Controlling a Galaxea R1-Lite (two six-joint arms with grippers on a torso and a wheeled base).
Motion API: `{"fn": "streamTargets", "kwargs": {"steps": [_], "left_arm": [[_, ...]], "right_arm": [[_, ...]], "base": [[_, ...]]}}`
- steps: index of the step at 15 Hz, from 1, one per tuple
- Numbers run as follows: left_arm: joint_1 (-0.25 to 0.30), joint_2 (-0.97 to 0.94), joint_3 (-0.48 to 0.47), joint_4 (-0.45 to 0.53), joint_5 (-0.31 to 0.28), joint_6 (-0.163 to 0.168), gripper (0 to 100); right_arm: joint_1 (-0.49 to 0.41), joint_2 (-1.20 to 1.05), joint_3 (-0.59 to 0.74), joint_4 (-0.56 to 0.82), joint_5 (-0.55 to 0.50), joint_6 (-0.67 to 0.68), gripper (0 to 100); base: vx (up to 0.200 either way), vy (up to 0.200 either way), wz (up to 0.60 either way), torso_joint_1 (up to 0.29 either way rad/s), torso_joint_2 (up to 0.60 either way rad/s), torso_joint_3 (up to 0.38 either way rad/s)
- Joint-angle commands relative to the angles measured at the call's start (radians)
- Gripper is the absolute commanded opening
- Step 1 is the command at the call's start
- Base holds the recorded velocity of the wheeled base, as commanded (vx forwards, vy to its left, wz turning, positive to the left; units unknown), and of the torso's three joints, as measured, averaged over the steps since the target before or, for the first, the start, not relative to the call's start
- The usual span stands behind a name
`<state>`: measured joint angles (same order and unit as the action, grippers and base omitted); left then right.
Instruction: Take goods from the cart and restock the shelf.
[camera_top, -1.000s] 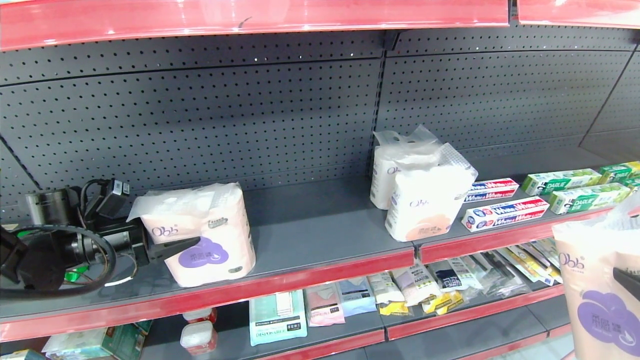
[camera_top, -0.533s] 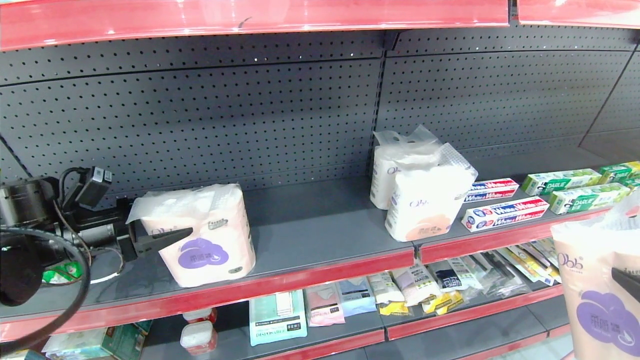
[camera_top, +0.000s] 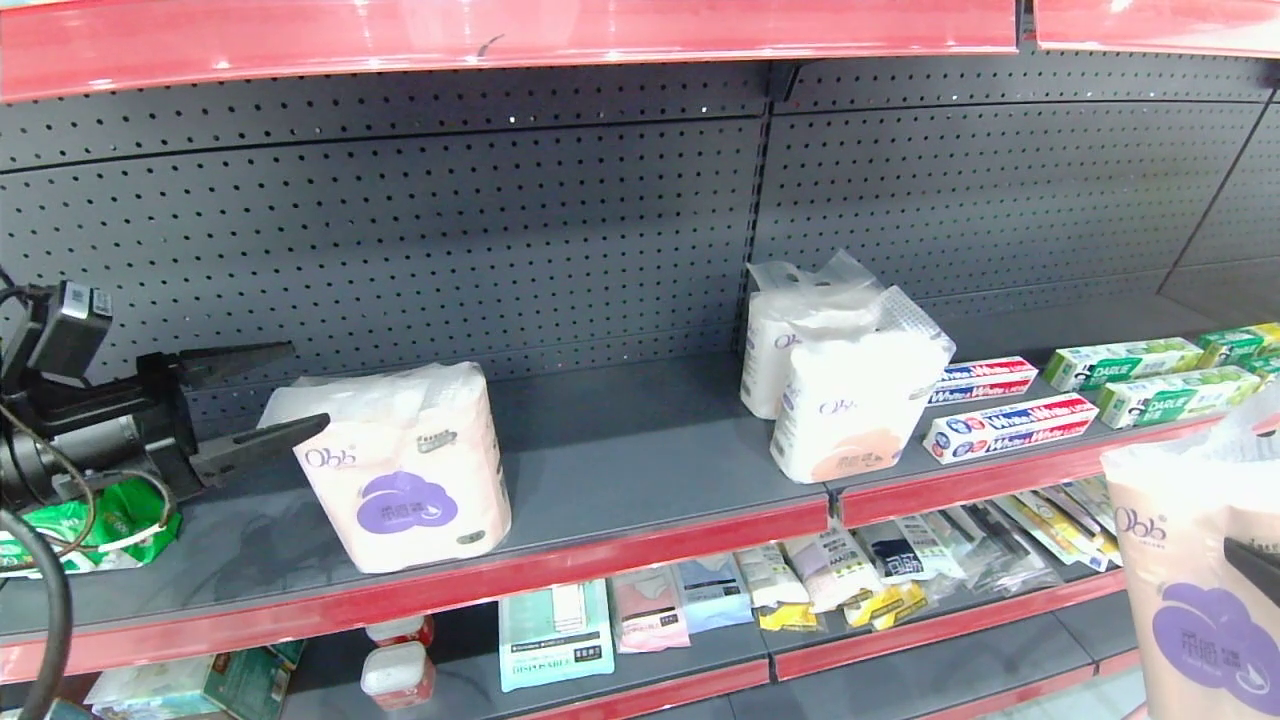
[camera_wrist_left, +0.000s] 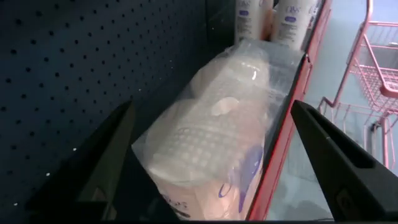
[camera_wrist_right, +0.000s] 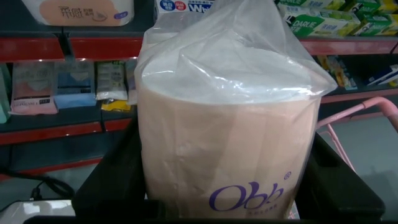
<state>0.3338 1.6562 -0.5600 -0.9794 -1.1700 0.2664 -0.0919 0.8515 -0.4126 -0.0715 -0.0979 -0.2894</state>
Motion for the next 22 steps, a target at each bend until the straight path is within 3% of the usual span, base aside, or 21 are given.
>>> {"fn": "streamTargets", "kwargs": {"steps": [1, 2, 4, 6, 7, 8, 10, 11, 12, 14, 15, 17, 19, 21, 22], "left_arm": [[0.022, -0.098, 0.017, 0.001, 0.036, -0.024, 100], [0.024, -0.115, 0.019, 0.001, 0.056, -0.041, 100], [0.021, -0.193, 0.019, 0.001, 0.128, -0.119, 100], [0.019, -0.265, 0.043, 0.004, 0.239, -0.165, 100], [0.019, -0.320, 0.084, 0.005, 0.332, -0.196, 100], [0.019, -0.395, 0.153, 0.025, 0.467, -0.237, 100], [0.021, -0.493, 0.272, 0.077, 0.641, -0.245, 100], [0.021, -0.532, 0.302, 0.099, 0.673, -0.246, 100], [0.021, -0.630, 0.354, 0.180, 0.702, -0.245, 100], [0.019, -0.763, 0.361, 0.337, 0.702, -0.243, 100], [0.017, -0.897, 0.336, 0.522, 0.702, -0.240, 100], [0.013, -1.102, 0.296, 0.775, 0.673, -0.242, 100], [-0.042, -1.342, 0.235, 1.016, 0.558, -0.246, 100], [-0.114, -1.475, 0.193, 1.194, 0.549, -0.237, 100], [-0.125, -1.530, 0.190, 1.266, 0.550, -0.225, 100]], "right_arm": [[0.001, -0.002, 0.000, -0.001, 0.001, -0.001, 0], [0.001, -0.002, 0.000, -0.001, 0.001, -0.001, 0], [0.003, -0.002, 0.001, -0.001, 0.004, -0.002, 0], [0.006, -0.002, -0.003, -0.001, 0.006, -0.001, 0], [0.006, -0.002, -0.008, -0.001, 0.006, -0.001, 0], [0.008, -0.002, -0.012, -0.002, 0.007, 0.003, 0], [0.032, -0.002, -0.011, -0.001, 0.012, 0.003, 0], [0.041, -0.002, -0.012, -0.002, 0.010, 0.004, 0], [0.057, 0.000, -0.014, -0.002, 0.010, 0.009, 0], [0.058, 0.000, -0.015, -0.002, 0.012, 0.009, 0], [0.058, -0.002, -0.026, -0.002, 0.012, 0.009, 0], [0.058, -0.003, -0.040, -0.002, 0.012, 0.009, 0], [0.061, -0.026, -0.040, -0.002, 0.015, 0.003, 0], [0.078, -0.045, -0.042, -0.001, 0.024, -0.002, 0], [0.078, -0.060, -0.038, -0.001, 0.023, -0.007, 0]], "base": [[0.000, 0.000, 0.00, 0.000, 0.00, 0.000], [0.000, 0.000, 0.00, 0.000, 0.00, 0.000], [0.000, 0.000, 0.00, 0.000, 0.00, 0.000], [0.000, 0.000, 0.00, 0.000, 0.00, 0.000], [0.000, 0.000, 0.00, 0.000, 0.00, 0.000], [0.000, 0.000, 0.00, 0.000, 0.00, 0.000], [0.000, 0.000, 0.00, 0.000, 0.00, 0.000], [0.000, 0.000, 0.00, 0.000, 0.00, 0.000], [0.000, 0.000, 0.00, 0.000, 0.00, 0.000], [0.000, 0.000, 0.00, 0.000, 0.00, 0.000], [0.000, 0.000, 0.00, 0.000, 0.00, 0.000], [0.000, 0.000, 0.00, 0.000, 0.00, 0.000], [0.000, 0.000, 0.00, 0.000, 0.00, 0.000], [0.000, 0.000, 0.00, 0.000, 0.00, 0.000], [0.000, 0.000, 0.00, 0.000, 0.00, 0.000]]}}
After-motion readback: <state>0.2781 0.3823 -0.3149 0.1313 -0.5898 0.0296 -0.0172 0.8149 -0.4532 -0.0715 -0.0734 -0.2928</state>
